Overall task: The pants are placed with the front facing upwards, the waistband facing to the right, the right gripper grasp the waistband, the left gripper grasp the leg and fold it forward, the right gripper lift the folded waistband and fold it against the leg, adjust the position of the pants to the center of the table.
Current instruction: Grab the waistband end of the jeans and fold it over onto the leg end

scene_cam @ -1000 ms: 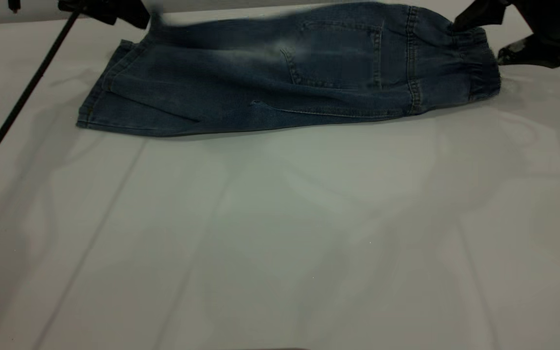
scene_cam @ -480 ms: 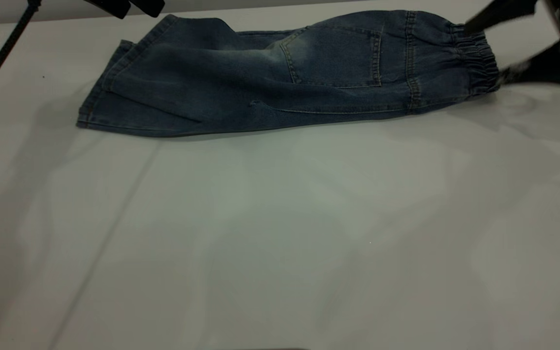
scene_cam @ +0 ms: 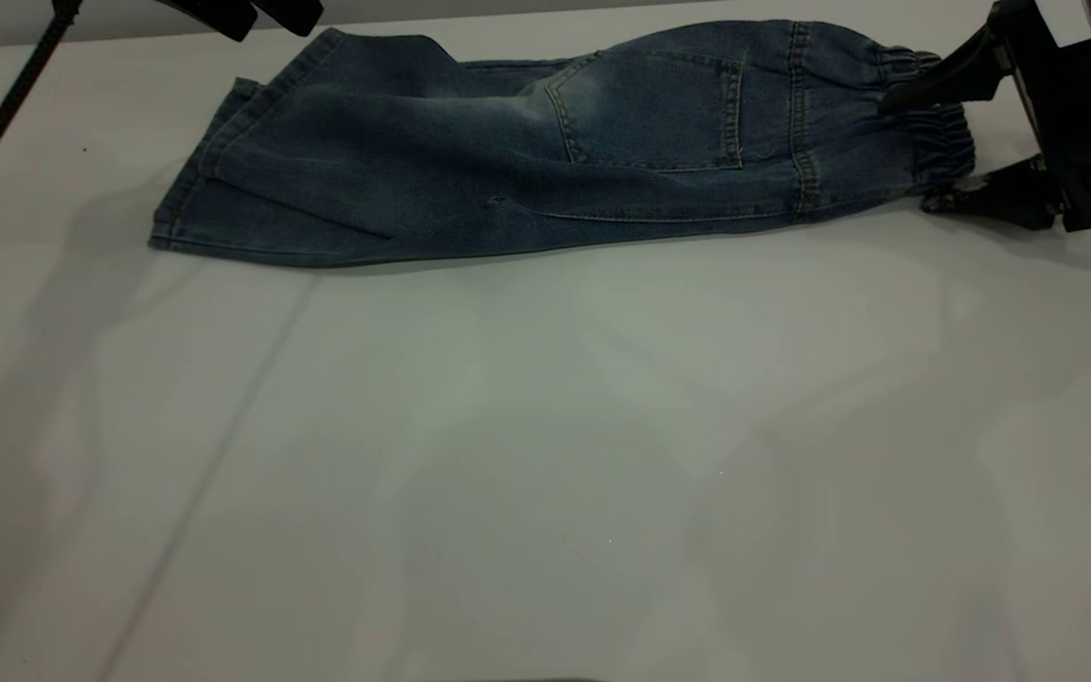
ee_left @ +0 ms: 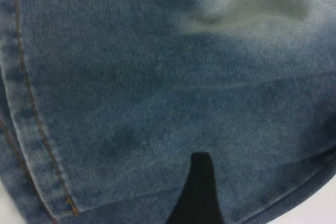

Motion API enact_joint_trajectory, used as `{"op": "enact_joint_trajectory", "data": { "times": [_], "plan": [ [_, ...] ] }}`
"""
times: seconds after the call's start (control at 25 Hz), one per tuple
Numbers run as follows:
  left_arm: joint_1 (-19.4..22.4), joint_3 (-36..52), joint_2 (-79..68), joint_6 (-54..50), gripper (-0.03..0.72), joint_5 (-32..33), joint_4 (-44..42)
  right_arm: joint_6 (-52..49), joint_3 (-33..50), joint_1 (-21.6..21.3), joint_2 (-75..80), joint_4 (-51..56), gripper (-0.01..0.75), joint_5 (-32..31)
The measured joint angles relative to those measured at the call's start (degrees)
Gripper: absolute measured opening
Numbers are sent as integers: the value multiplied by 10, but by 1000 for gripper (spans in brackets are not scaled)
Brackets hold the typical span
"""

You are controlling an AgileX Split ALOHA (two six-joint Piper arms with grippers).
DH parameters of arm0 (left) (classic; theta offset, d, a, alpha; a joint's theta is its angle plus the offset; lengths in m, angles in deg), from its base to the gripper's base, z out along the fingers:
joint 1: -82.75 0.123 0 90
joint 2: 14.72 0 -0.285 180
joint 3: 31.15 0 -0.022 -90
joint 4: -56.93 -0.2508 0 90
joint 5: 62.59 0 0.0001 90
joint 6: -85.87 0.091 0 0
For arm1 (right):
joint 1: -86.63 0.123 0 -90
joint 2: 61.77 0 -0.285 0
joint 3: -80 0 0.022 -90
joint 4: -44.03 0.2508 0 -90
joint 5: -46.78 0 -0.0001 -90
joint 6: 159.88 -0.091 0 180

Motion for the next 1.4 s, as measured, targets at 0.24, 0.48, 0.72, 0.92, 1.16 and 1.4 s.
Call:
{"op": "enact_joint_trajectory", "data": {
  "times": [0.24,0.48,0.72,0.92,1.16,1.4],
  "plan": [
    [-19,0,0,-5,586,-1,0,80,-2,0,13,53,526,-2],
    [-90,0,-15,-5,586,-53,0,106,-3,0,17,52,121,18],
    [-169,0,-63,-2,586,-159,1,109,-3,0,-12,6,69,29],
    [-222,0,-105,9,586,-233,4,70,-3,0,-79,-56,69,15],
    [-241,-1,-148,13,586,-279,10,19,2,0,-184,-123,69,-21],
    [-268,-5,-157,13,586,-304,58,-1,3,15,-256,-141,69,-43]
  ]
}}
